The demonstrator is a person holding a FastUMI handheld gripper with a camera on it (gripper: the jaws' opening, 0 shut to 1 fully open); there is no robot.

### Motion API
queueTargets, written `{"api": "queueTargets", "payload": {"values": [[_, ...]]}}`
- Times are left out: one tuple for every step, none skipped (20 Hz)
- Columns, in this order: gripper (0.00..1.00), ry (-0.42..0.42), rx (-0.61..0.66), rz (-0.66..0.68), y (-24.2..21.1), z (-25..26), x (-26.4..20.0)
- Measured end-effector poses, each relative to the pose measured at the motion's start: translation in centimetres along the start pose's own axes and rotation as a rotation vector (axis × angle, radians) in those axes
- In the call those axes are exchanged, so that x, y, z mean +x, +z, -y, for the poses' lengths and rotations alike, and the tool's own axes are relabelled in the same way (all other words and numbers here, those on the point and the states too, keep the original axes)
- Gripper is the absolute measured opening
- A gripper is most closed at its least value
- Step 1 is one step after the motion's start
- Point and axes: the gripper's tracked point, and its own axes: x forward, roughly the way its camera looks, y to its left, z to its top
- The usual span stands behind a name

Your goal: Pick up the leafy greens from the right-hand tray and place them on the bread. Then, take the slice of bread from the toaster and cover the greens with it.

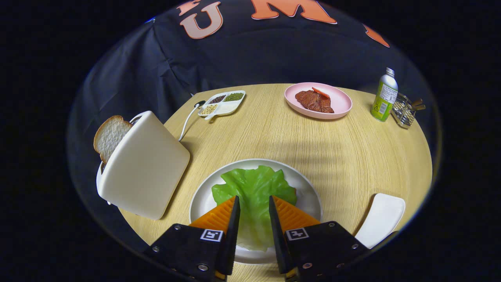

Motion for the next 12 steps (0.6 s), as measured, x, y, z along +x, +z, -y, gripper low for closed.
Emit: {"api": "queueTargets", "payload": {"values": [[0.46,0.008,0.0,0.011,0.6,-0.5,-0.5],[0.5,0.018,-0.005,0.024,1.3,-1.0,-1.3],[0.54,0.025,-0.013,0.046,2.4,-1.5,-2.1],[0.61,0.033,-0.021,0.071,3.5,-2.3,-3.1],[0.63,0.043,-0.023,0.09,4.6,-3.0,-4.0],[0.7,0.051,-0.022,0.102,5.5,-3.8,-4.7],[0.73,0.05,-0.018,0.12,6.5,-4.4,-5.5],[0.78,0.05,-0.025,0.142,7.5,-5.1,-6.2],[0.8,0.053,-0.039,0.148,8.3,-5.9,-6.9],[0.82,0.066,-0.049,0.145,8.7,-6.9,-7.4],[0.83,0.084,-0.054,0.14,9.1,-8.1,-8.1],[0.85,0.101,-0.062,0.136,9.6,-9.2,-8.5]]}}
